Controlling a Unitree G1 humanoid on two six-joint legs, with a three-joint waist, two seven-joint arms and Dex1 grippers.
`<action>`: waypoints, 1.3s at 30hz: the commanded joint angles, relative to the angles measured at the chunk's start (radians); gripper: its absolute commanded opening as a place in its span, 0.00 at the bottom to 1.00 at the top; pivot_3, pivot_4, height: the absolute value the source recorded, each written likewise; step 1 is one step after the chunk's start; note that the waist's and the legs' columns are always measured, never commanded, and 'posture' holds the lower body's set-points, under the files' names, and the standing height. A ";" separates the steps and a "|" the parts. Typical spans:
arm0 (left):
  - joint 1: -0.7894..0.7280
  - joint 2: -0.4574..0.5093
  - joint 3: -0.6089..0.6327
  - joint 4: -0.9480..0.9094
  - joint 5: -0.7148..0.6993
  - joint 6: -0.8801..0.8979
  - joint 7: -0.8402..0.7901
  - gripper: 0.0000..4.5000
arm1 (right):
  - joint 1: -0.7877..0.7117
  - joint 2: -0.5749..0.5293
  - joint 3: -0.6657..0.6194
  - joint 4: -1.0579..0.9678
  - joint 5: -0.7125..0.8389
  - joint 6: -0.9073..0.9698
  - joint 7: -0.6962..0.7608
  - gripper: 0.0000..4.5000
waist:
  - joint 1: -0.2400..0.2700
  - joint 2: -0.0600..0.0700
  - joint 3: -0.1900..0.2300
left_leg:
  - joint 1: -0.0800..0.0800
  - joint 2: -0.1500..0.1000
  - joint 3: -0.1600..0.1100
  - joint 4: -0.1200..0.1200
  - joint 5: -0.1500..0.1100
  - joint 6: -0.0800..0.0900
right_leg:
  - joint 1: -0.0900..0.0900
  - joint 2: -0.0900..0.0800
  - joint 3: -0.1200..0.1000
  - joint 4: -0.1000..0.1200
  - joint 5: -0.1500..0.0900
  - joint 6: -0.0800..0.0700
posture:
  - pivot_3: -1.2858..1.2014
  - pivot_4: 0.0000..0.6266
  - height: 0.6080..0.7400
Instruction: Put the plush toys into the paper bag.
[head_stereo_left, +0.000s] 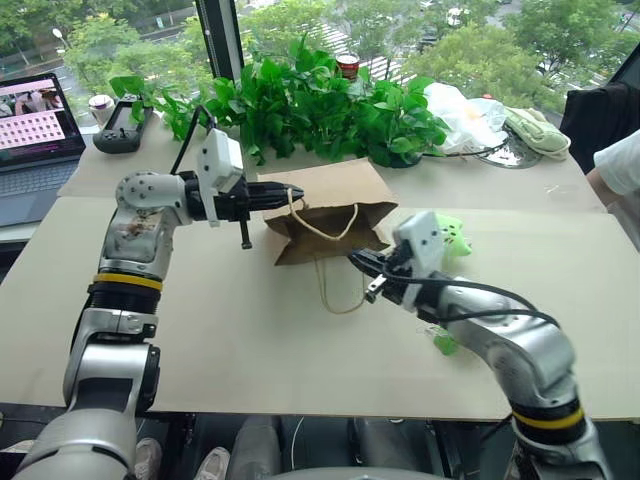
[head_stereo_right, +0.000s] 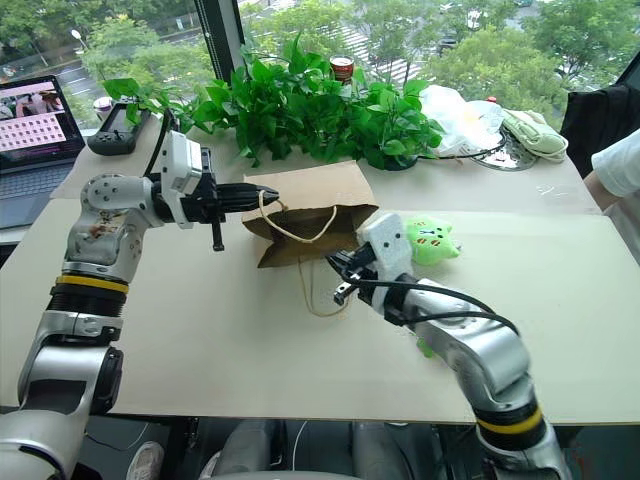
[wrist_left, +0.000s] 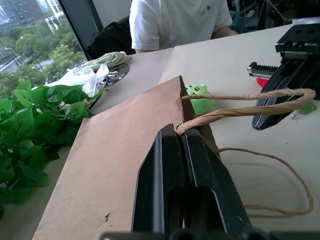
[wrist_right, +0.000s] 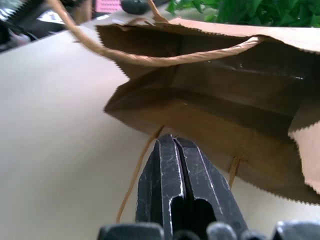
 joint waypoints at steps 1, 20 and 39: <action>-0.025 -0.001 0.020 -0.021 -0.008 0.001 0.003 0.00 | -0.071 0.053 0.032 0.093 -0.106 -0.052 -0.053 0.01 | 0.000 0.000 0.000 | 0.000 0.000 0.000 0.000 0.000 0.000 | 0.000 0.000 0.000 0.000 0.000 0.000 | 0.52 0.24 0.79; -0.042 -0.039 0.064 -0.059 -0.033 0.093 0.092 0.00 | -0.117 0.210 0.127 0.436 -0.385 -0.078 -0.099 0.01 | -0.002 0.000 0.000 | -0.002 0.000 0.000 -0.001 0.000 0.000 | -0.002 0.000 0.000 0.001 0.000 0.000 | 0.52 0.24 0.79; -0.027 -0.052 0.061 -0.074 -0.031 0.121 0.113 0.00 | -0.100 0.200 0.051 0.202 -0.351 -0.010 -0.024 0.01 | -0.001 0.001 0.000 | -0.002 0.000 0.000 -0.001 0.000 0.000 | -0.003 0.000 0.000 0.000 0.000 0.000 | 0.52 0.24 0.79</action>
